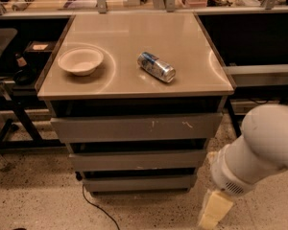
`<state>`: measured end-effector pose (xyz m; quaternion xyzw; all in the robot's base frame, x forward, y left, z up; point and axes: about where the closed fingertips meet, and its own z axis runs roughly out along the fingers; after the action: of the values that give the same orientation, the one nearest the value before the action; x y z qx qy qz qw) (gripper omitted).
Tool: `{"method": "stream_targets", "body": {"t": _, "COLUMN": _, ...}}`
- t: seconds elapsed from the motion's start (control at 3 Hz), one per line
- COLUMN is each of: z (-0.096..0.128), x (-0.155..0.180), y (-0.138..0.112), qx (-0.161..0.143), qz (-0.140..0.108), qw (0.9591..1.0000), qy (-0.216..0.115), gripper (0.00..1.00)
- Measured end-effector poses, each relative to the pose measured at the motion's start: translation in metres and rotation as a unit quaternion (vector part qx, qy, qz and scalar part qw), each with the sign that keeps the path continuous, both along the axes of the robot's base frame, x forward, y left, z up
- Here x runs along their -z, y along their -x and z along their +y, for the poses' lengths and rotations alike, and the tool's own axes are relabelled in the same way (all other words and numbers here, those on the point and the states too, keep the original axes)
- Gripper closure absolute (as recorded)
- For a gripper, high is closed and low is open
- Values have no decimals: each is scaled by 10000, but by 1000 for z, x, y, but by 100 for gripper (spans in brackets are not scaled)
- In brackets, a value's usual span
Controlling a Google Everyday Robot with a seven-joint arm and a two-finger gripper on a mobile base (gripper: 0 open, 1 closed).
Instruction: Open bottom drawer
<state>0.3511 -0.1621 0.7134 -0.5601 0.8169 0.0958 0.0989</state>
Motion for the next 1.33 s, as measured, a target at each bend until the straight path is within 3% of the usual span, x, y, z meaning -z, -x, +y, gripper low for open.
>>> {"method": "stream_targets", "body": {"t": 0.33, "z": 28, "x": 70, "y": 14, "qx": 87, "qz": 200, "qw": 9992, "qy": -322, "gripper": 0}}
{"method": "stream_targets", "body": {"t": 0.67, "z": 52, "x": 119, "y": 11, "qx": 107, "qz": 157, "qw": 9982, "qy": -566, "gripper": 0}}
{"method": "stream_targets", "body": {"t": 1.0, "z": 91, "x": 179, "y": -7, "qx": 95, "qz": 211, "qw": 9960, "qy": -863, "gripper": 0}}
{"method": "stream_targets", "body": {"t": 1.33, "z": 95, "x": 182, "y": -5, "qx": 62, "qz": 258, "qw": 9958, "qy": -872, "gripper": 0}}
